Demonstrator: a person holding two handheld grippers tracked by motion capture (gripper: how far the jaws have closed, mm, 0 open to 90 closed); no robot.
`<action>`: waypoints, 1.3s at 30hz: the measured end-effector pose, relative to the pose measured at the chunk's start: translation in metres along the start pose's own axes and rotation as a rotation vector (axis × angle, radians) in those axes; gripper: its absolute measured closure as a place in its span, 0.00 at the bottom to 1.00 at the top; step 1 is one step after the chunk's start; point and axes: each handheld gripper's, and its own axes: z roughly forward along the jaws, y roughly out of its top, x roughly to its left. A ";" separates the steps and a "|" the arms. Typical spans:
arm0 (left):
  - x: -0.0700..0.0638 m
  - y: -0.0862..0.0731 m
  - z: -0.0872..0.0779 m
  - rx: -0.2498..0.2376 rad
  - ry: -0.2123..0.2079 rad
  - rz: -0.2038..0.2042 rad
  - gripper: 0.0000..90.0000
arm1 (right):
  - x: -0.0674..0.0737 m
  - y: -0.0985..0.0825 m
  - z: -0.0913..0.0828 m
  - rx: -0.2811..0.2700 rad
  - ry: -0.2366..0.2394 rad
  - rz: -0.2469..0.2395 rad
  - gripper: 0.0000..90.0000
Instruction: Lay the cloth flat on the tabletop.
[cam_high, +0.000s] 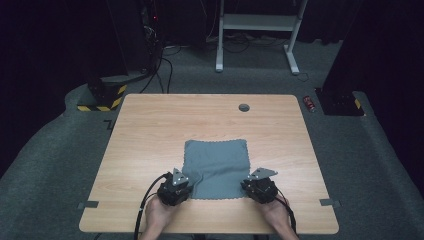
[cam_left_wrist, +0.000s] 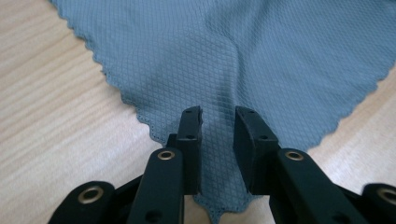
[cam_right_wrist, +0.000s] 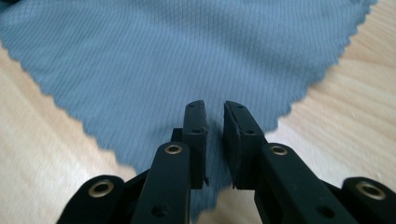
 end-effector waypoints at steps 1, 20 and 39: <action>-0.001 -0.001 -0.001 0.003 -0.001 0.002 0.80 | 0.000 -0.002 -0.002 0.004 -0.004 -0.009 0.87; 0.002 0.005 -0.007 -0.061 0.014 -0.045 0.63 | 0.007 -0.017 -0.015 -0.002 0.000 -0.050 0.97; 0.001 -0.002 -0.001 -0.001 -0.001 0.005 0.61 | -0.001 0.020 -0.007 -0.066 -0.009 0.013 0.78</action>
